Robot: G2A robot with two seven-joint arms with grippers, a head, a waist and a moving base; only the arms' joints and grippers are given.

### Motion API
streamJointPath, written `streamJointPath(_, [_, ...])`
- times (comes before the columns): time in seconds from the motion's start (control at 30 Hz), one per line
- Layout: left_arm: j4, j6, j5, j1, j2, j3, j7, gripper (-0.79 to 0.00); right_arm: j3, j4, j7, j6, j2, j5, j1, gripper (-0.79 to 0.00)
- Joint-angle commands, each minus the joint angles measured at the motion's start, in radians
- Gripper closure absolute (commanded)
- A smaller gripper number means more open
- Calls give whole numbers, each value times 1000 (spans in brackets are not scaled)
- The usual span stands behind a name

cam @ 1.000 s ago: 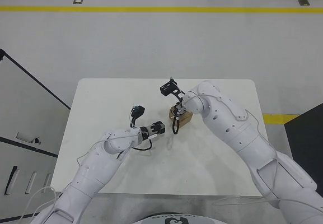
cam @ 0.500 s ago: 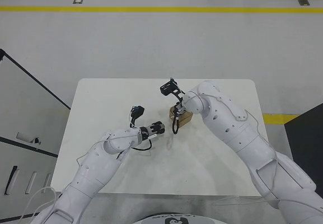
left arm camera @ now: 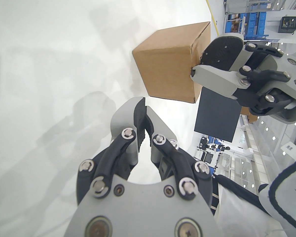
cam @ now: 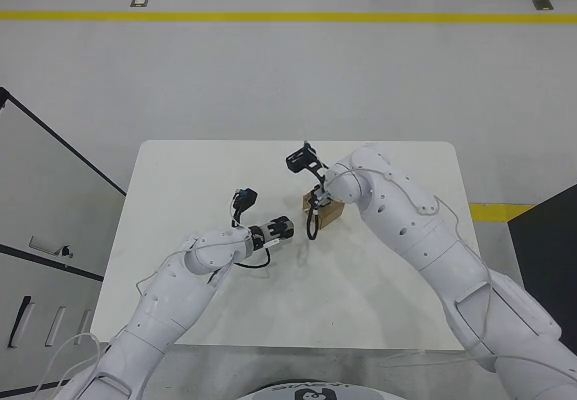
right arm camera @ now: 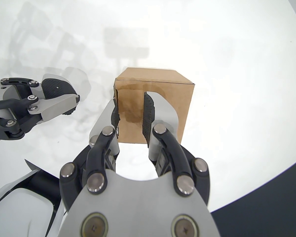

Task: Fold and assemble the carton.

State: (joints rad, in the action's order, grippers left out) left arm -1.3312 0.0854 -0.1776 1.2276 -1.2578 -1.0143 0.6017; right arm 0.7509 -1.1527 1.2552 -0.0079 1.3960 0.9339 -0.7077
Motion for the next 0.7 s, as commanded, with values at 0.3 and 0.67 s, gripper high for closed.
streamJointPath(0.3, [8,0,6,-7,-1,-1,3,0,108,16,-4,-1,-9,-154,0,-274])
streamJointPath(0.67, [14,0,10,-14,-3,3,6,0,188,86,8,5,-21,-288,-4,0])
